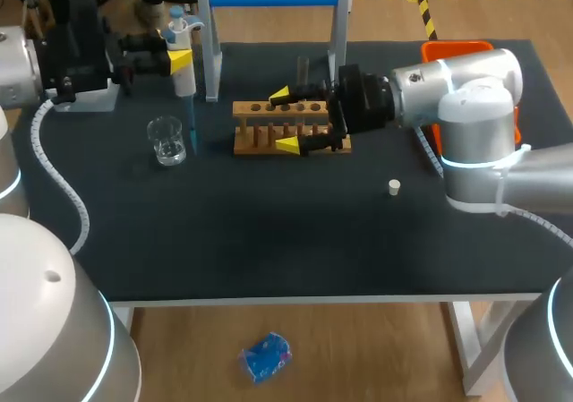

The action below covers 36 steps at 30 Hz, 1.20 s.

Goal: Invert the test tube, pick up the pipette, mount the tip to pipette, aspirate from beaker and dispense into the tube, eject the tip, return the pipette, and cap with the stopper.

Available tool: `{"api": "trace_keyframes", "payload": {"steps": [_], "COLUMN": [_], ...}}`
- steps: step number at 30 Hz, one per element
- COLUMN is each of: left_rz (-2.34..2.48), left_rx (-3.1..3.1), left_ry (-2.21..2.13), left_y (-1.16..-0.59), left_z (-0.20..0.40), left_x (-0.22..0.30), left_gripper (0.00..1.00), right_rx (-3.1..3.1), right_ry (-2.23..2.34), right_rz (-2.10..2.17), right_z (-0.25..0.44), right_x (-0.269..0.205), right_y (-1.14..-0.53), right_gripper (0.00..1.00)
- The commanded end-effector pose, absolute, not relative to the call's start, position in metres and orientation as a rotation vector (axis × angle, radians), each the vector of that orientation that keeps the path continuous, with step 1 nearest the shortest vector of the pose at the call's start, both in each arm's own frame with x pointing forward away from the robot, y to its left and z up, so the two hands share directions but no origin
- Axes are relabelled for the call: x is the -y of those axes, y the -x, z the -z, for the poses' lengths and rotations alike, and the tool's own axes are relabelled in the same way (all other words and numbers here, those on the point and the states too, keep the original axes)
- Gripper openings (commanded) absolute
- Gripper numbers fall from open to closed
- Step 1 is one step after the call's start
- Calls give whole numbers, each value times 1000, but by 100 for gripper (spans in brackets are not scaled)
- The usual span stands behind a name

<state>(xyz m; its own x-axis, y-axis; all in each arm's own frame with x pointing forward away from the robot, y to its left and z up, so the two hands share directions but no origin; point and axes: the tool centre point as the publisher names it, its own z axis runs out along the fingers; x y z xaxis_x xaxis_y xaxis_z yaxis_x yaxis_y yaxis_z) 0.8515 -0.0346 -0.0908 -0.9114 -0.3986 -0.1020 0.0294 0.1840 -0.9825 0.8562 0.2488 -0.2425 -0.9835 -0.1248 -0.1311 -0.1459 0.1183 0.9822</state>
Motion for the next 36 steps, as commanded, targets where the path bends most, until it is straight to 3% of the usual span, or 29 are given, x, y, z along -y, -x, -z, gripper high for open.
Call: {"api": "trace_keyframes", "payload": {"steps": [1, 36], "left_rz": [1786, 1717], "left_rx": [-2095, -2074], "left_ry": [325, 226], "left_y": [-854, -924], "left_z": [93, 121], "left_x": [23, -32], "left_gripper": [0, 0], "right_rx": [-2348, -2397], "right_ry": [274, 111], "right_rz": [-2041, -1923], "right_z": [244, 316], "right_x": [-262, -341], "right_y": [-861, -882], "right_gripper": [100, 100]}}
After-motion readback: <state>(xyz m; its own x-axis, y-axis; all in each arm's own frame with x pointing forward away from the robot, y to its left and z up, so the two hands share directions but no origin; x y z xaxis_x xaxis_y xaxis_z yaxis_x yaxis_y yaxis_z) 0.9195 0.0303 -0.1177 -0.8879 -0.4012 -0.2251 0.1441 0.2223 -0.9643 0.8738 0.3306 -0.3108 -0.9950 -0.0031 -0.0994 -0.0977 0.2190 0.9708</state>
